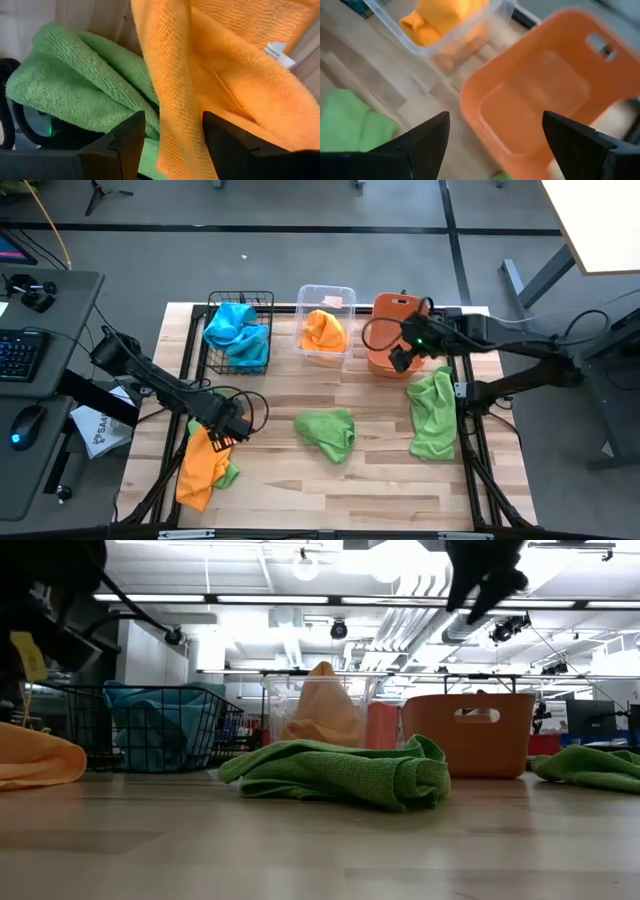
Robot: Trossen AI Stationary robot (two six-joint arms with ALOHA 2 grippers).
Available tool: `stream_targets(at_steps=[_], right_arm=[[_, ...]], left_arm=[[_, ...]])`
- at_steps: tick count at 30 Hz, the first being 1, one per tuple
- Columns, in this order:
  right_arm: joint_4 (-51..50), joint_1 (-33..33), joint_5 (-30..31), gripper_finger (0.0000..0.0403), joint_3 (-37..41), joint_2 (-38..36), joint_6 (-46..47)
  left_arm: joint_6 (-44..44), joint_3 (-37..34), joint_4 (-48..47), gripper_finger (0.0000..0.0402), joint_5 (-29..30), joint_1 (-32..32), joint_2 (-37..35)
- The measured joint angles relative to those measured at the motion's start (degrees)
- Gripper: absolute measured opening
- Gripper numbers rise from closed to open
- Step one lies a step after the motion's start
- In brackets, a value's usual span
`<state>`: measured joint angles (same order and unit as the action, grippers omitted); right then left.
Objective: Sort microfiber towel by color & place in baskets
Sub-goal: Put the orange towel into the transparent bin
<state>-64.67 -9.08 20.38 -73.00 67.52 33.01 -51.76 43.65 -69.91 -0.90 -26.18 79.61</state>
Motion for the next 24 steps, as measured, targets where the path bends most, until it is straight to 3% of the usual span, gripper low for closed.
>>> stream_targets(at_steps=[5, 7, 11, 15, 19, 24], right_arm=[[4.45, 2.70, -1.46, 0.0314, 7.12, -4.24, 8.00], [5.01, 3.58, -1.40, 0.0314, 7.93, -4.74, 9.33], [5.01, 4.50, -1.35, 0.0314, 7.77, -4.95, 9.52], [5.07, 4.76, -1.33, 0.0314, 6.89, -4.95, 9.07], [5.90, 4.76, -1.31, 0.0314, 6.02, -5.18, 8.61], [8.06, 4.74, -0.95, 0.0314, 5.89, -6.32, 6.97]], left_arm=[[4.55, 0.06, 1.36, 0.0170, 0.30, 1.38, -0.02], [7.50, 1.12, 1.29, 0.0132, 0.08, 1.54, -0.02], [11.37, 3.96, 1.37, 0.0019, -0.33, 1.51, -0.20], [13.35, 8.72, 0.23, 0.0004, 1.00, 1.92, -1.73], [17.54, 20.72, 0.07, 0.0001, 9.78, 3.72, -4.74], [32.70, 41.20, 2.12, 0.0001, 30.75, 6.09, -5.91]])
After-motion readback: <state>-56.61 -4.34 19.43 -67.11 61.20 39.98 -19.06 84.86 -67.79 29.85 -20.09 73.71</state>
